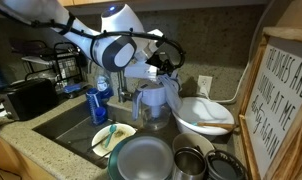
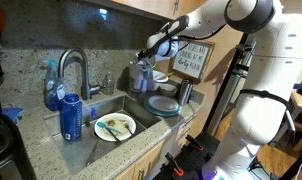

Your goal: Use the tea towel to wipe the white plate on the blue plate

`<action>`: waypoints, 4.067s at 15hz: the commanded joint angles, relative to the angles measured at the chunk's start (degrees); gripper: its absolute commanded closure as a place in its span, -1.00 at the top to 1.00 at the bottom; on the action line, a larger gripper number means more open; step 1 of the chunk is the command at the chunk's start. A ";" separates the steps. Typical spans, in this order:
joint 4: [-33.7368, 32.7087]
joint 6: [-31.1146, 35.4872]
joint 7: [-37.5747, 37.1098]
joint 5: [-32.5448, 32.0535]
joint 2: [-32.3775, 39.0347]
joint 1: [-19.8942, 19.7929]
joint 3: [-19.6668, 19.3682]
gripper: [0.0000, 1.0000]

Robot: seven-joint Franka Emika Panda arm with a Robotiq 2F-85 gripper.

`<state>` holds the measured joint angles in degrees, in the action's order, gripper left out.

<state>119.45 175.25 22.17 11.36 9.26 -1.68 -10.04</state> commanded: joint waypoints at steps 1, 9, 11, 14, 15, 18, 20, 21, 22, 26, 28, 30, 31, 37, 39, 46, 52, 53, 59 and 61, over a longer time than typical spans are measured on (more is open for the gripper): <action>-1.30 -2.27 -1.57 0.84 1.50 -0.50 -0.72 0.37; 0.83 -1.96 -12.83 -10.14 0.78 -1.00 -4.22 -0.85; 0.50 -1.56 -14.02 -11.52 0.48 -3.22 -1.86 -0.98; 0.02 -1.05 -14.09 -11.45 0.48 -3.73 -0.43 -0.95; -0.13 -0.25 -12.28 -9.18 0.63 -2.43 -1.24 -0.92; 0.10 -0.93 -14.82 -11.50 -0.49 -3.69 0.35 -0.92; 1.10 -1.63 -16.28 -12.73 -2.01 -0.60 -3.01 -0.92; 1.63 -2.15 -17.16 -13.64 -2.93 0.05 -3.81 -0.92; 2.28 -2.86 -19.01 -15.61 -4.04 1.13 -5.22 -0.92; 4.94 -8.30 -27.22 -24.91 -9.67 3.69 -8.16 -0.92; 6.84 -12.62 -29.91 -27.04 -13.08 3.79 -7.14 -0.92; 8.74 -17.22 -31.88 -27.99 -16.59 3.96 -6.09 -0.92; 9.48 -19.25 -33.18 -28.74 -18.10 4.00 -5.65 -0.92; 11.61 -34.37 -34.79 -26.39 -25.37 -2.19 2.86 -0.92; 11.83 -39.52 -34.21 -24.43 -26.84 -3.00 3.93 -0.92; 14.88 -47.90 -33.94 -18.25 -27.72 -5.08 3.32 -0.92; 21.52 -38.32 -32.24 -17.77 -24.24 -7.64 1.66 -0.92; 22.14 -36.52 -32.64 -18.27 -23.30 -8.06 1.62 -0.92; 25.44 -25.38 -30.83 -15.92 -16.58 -8.77 -0.28 -0.93; 25.56 -24.18 -29.34 -13.40 -14.26 -8.41 -0.63 -0.93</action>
<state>144.50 148.54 -10.12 -5.66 -7.44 -10.04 -10.33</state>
